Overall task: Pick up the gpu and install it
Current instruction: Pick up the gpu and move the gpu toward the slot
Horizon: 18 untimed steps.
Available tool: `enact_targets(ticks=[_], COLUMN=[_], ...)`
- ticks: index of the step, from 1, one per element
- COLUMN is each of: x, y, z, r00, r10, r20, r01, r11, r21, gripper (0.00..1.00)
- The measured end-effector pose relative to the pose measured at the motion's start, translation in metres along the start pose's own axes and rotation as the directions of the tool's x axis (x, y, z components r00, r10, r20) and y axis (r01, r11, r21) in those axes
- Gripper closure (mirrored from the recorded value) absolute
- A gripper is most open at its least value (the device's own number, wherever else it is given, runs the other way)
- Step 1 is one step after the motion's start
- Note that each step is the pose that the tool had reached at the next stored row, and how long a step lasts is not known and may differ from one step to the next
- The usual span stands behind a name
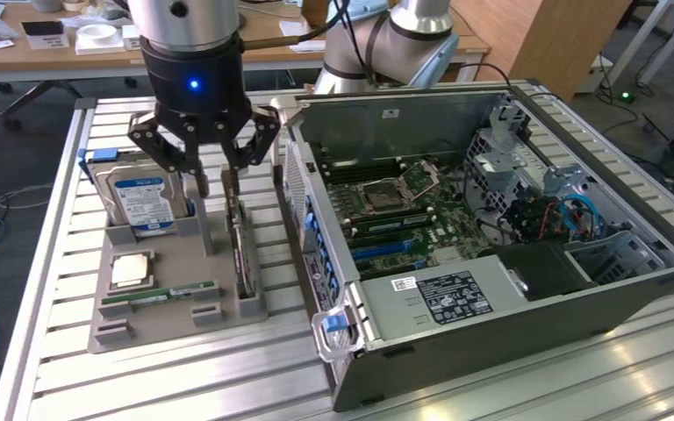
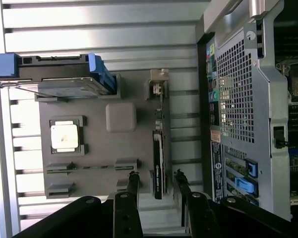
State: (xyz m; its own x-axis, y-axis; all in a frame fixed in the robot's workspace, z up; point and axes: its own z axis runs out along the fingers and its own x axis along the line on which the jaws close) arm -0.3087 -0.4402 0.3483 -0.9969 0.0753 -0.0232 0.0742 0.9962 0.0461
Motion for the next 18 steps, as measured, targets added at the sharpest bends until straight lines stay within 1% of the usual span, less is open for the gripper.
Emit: enact_targets(ticks=[8,18], x=[0.0,0.0], y=[-0.0004,-0.0009], z=[0.0077,0.0213], r00=[1.0,1.0], r10=[0.0,0.0], r20=[0.0,0.0], r01=[0.0,0.0], r11=[1.0,1.0], r21=[0.0,0.0], gripper=[0.58,0.58])
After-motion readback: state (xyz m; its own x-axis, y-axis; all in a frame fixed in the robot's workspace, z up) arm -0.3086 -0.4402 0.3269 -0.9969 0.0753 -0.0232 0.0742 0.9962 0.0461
